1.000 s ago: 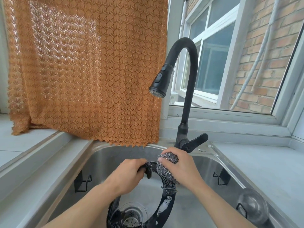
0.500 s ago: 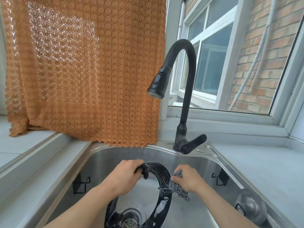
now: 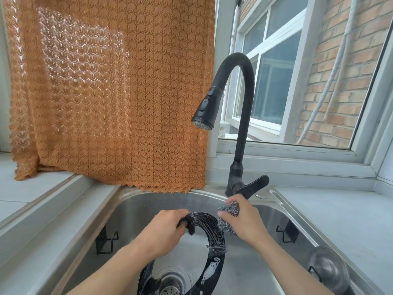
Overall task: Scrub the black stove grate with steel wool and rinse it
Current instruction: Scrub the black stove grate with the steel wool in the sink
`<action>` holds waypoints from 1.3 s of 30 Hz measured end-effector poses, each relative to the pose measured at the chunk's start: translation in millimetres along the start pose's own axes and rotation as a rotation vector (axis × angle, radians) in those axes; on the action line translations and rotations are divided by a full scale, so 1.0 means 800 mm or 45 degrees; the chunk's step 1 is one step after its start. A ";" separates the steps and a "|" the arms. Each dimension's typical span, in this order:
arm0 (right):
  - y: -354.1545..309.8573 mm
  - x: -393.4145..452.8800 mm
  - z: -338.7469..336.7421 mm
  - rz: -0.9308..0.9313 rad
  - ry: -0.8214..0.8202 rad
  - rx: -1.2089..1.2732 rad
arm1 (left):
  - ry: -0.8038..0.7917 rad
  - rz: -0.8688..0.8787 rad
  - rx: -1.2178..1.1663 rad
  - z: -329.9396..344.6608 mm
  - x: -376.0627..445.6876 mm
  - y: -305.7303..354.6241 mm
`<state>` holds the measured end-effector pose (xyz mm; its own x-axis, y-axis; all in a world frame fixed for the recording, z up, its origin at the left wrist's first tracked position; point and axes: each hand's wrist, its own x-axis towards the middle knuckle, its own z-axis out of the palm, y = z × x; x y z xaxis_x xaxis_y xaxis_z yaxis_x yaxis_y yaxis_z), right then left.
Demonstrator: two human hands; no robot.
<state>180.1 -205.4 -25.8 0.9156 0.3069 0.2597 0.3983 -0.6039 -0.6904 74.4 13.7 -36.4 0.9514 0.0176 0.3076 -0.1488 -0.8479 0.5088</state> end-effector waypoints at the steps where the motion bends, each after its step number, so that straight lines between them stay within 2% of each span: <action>1: -0.006 -0.003 -0.001 -0.028 0.024 0.043 | 0.004 0.007 0.010 0.000 0.000 0.002; 6: -0.038 -0.020 0.006 -0.167 0.087 0.249 | 0.012 0.023 0.034 0.001 0.001 0.007; 13: -0.068 -0.042 0.015 -0.398 0.101 0.345 | 0.000 0.050 0.043 0.003 -0.001 0.010; 18: -0.068 -0.043 0.016 -0.529 0.050 0.285 | -0.001 0.071 0.027 0.003 -0.001 0.014; 22: -0.066 -0.041 0.016 -0.619 -0.066 0.124 | -0.019 0.048 0.014 0.000 -0.002 0.014; 29: -0.053 -0.036 0.018 -0.376 -0.058 -0.002 | 0.001 -0.060 0.078 -0.002 -0.001 0.010; 34: -0.060 -0.037 0.020 -0.165 0.149 0.170 | -0.008 -0.117 0.103 0.000 0.000 0.009; 39: -0.060 -0.039 0.033 -0.046 0.027 0.147 | -0.009 -0.118 0.082 0.000 -0.001 0.012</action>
<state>131.3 -166.5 -18.3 0.9021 0.3106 0.2995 0.4234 -0.5038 -0.7529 72.5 5.4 -31.7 0.9621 0.0943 0.2559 -0.0423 -0.8753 0.4818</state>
